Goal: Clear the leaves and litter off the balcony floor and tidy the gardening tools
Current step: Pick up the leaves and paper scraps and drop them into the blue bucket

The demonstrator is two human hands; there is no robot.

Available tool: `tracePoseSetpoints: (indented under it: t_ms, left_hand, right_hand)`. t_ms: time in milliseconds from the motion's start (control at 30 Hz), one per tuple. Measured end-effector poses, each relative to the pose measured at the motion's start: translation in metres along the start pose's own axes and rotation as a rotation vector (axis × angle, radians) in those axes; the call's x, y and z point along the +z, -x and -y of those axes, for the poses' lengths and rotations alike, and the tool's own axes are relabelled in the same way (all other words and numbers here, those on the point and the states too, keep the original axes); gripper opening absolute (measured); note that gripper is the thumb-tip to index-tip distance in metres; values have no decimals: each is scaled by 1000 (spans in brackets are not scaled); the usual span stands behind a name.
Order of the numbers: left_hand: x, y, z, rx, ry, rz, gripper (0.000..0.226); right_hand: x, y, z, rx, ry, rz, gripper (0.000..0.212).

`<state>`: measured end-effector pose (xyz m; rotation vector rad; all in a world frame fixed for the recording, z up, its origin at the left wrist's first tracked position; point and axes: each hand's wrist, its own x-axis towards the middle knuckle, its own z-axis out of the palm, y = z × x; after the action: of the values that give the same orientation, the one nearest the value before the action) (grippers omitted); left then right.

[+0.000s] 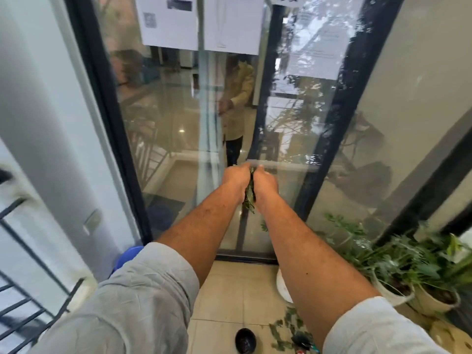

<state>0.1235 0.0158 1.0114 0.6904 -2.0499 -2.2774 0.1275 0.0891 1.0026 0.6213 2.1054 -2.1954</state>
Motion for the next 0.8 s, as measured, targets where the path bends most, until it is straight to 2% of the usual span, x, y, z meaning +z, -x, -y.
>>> tracePoseSetpoints:
  t_ms: [233, 433, 600, 700, 800]
  left_hand:
    - [-136, -55, -5, -1, 32, -131, 21]
    - [-235, -91, -3, -23, 21, -263, 30]
    - [-290, -125, 7, -61, 48, -360, 21]
    - [-311, -154, 19, -79, -5, -417, 24]
    - [-330, -190, 29, -105, -6, -468, 28]
  right_hand:
    - [146, 14, -24, 11, 82, 114, 39]
    - [249, 29, -45, 55, 108, 232, 35]
    - [314, 24, -68, 79, 162, 297, 38]
    - [350, 3, -89, 98, 173, 307, 48]
    - [388, -24, -113, 109, 210, 347, 38]
